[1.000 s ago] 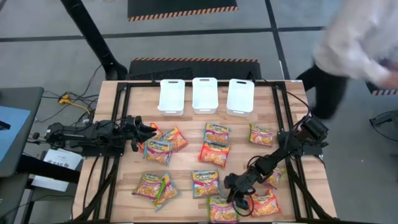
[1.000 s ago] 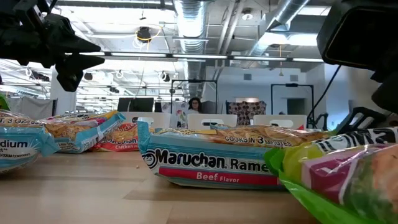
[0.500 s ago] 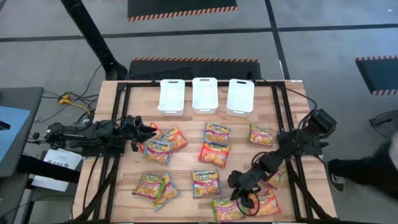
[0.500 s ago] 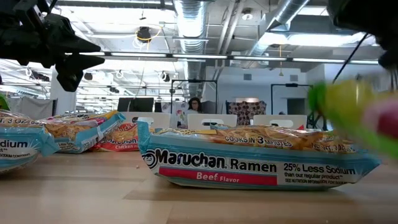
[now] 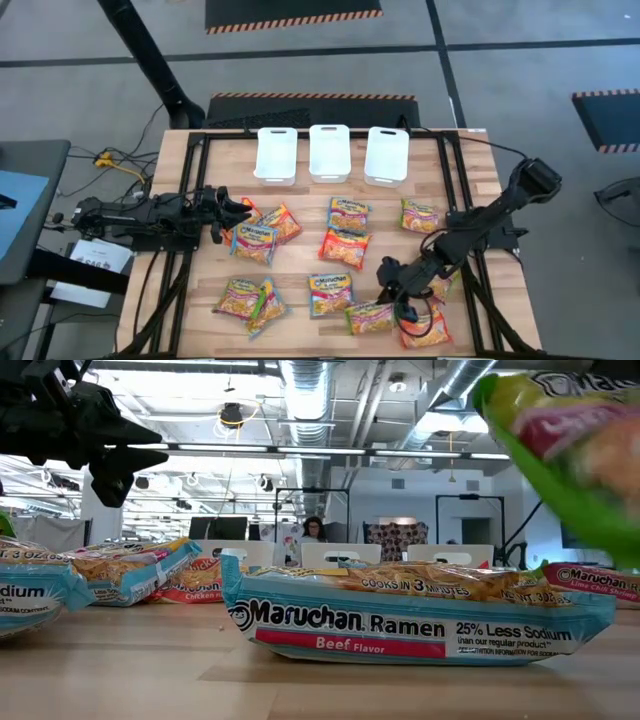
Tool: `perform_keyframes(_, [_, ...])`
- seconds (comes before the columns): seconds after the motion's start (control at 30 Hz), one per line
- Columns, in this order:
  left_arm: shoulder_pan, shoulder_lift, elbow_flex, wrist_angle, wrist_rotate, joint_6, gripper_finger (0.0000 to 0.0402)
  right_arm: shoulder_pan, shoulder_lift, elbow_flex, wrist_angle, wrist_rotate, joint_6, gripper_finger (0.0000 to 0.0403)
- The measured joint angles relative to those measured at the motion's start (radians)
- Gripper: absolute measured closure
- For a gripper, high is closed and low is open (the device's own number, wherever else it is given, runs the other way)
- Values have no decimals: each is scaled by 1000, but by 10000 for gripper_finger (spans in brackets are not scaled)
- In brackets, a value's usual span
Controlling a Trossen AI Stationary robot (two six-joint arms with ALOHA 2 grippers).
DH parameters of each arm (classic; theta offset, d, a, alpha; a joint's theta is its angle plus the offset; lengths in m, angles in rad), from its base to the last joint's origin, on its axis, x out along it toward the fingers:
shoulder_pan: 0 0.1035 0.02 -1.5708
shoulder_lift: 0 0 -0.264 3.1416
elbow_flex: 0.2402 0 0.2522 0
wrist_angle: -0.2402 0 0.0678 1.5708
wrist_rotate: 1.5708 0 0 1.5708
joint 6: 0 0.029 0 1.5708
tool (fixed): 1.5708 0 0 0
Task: Sort Maruchan noodles
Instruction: Put the green noodle pack into the right white bin
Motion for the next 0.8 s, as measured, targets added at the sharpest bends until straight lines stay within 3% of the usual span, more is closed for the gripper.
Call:
perform_keyframes(0.37, [0,0,0,0,0,0,285,-57,-163,0,-100,135,-105,399])
perform_keyframes(0.8, [0,0,0,0,0,0,285,-348,-276,0,-97,156,-393,399])
